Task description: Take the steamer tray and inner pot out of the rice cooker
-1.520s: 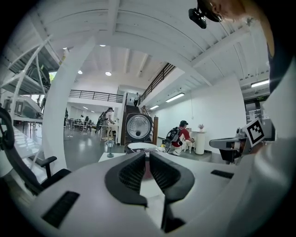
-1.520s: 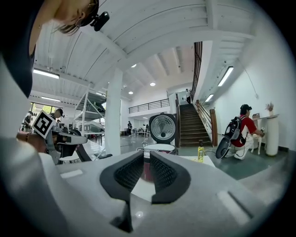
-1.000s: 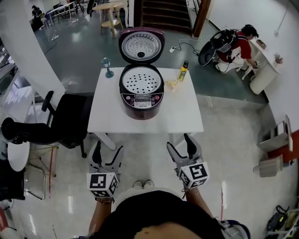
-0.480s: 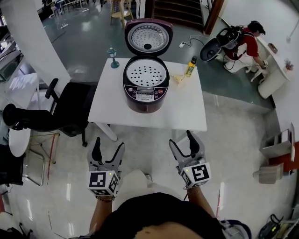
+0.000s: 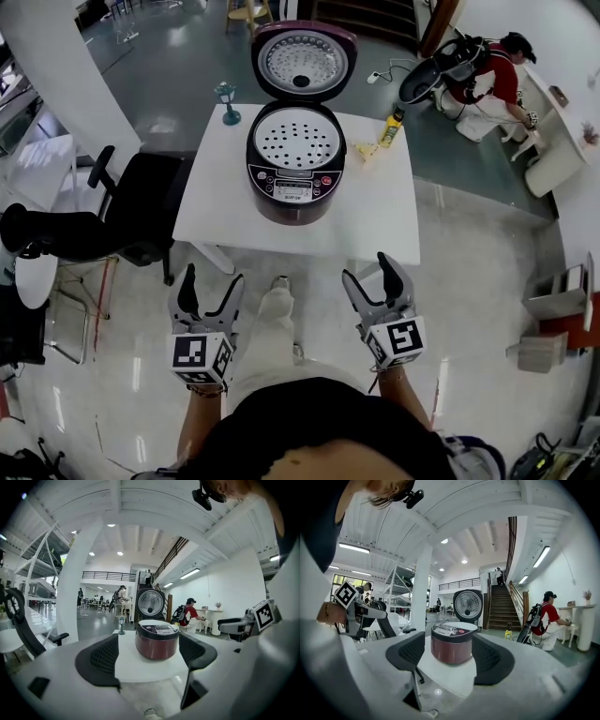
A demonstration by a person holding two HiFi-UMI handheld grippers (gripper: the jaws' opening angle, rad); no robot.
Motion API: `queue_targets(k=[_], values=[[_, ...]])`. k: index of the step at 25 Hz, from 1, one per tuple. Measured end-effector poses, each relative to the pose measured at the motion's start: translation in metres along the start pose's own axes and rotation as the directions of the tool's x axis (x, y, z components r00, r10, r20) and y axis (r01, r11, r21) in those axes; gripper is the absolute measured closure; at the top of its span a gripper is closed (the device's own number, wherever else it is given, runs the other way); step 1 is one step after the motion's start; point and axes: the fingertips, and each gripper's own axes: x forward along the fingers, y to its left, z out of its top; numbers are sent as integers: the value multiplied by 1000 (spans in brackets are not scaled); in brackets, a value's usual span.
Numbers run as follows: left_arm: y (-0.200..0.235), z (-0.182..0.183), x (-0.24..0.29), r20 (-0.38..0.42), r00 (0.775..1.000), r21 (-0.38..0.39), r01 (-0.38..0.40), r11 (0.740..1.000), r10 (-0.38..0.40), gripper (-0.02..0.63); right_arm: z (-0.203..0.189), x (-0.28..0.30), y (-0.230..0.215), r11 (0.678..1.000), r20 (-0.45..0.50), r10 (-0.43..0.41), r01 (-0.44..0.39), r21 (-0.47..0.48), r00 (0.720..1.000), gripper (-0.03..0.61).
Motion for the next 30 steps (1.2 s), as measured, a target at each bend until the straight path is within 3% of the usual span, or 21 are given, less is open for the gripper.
queue_targets(k=[5,16,22,30], values=[[15,5,52,-10,999,-10,30,1000,-30,230,11,42,-24,1000,6,-16,16,-15,1000,270],[49,56,172,4,997,12,73,997,-73,230,43,146,-79,999,13,-46,46,-22,999,270],[55,65,220,-12,988,19,155,988,-154,230,47,187,-100,998,-1,-65,65,-2,998,270],[76,73,282,-58,987,122,158,980,-152,230,45,237,-133,995,-27,-96,96,-24,995,270]])
